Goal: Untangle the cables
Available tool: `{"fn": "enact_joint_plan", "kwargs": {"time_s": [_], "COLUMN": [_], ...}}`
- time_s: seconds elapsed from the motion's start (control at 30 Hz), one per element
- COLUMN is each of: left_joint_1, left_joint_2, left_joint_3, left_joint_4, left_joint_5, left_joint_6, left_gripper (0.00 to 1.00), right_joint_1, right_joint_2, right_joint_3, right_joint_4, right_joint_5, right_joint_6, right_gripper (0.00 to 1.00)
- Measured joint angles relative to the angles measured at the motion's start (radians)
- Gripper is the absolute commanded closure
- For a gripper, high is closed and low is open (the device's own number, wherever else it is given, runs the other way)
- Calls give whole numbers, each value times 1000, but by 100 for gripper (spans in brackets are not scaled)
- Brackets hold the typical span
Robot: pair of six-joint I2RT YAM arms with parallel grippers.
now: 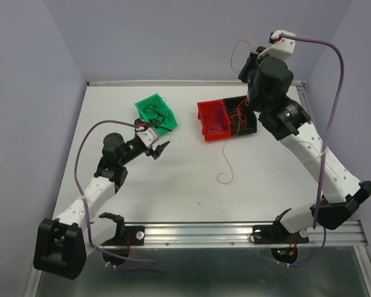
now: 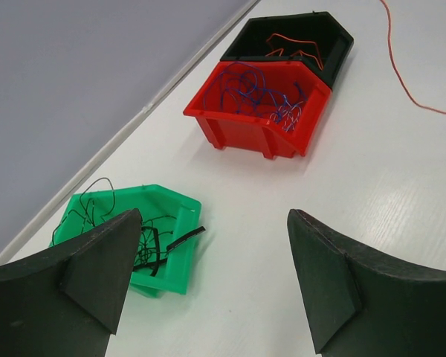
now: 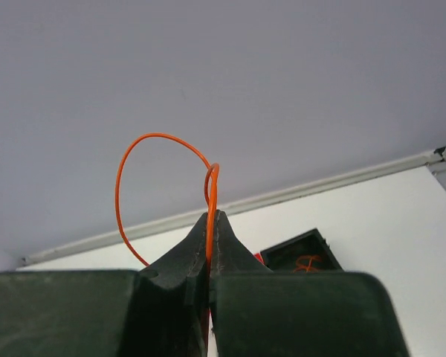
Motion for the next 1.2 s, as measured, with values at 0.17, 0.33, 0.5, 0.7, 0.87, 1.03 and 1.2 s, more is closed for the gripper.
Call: {"fn": "enact_joint_plan", "kwargs": {"time_s": [0.17, 0.33, 0.5, 0.7, 0.87, 1.03, 1.2], "left_joint_1": [0, -14, -51, -69, -73, -75, -75], "left_joint_2": [8, 71, 124, 111, 97, 97, 97], "left_joint_3": [0, 25, 68, 67, 67, 67, 67], "left_joint_4": [-10, -29, -47, -59, -58, -59, -59], "left_joint_5": [34, 106, 115, 99, 86, 76, 68], "left_joint_6": [3, -6, -13, -2, 7, 14, 23], "left_gripper": [9, 10, 10, 10, 10, 10, 10], "right_joint_1": [-19, -48, -116, -201, -228, -237, -237], "right_joint_2": [115, 207, 296, 402, 407, 408, 425], "right_joint_3": [282, 467, 618, 779, 779, 779, 779], "right_joint_4": [-12, -14, -27, -15, 54, 122, 175], "right_joint_5": [47, 55, 0, -86, -130, -162, -183], "right_joint_6": [-109, -203, -238, -241, -236, -216, -192], "right_gripper": [99, 99, 99, 100, 100, 100, 99]}}
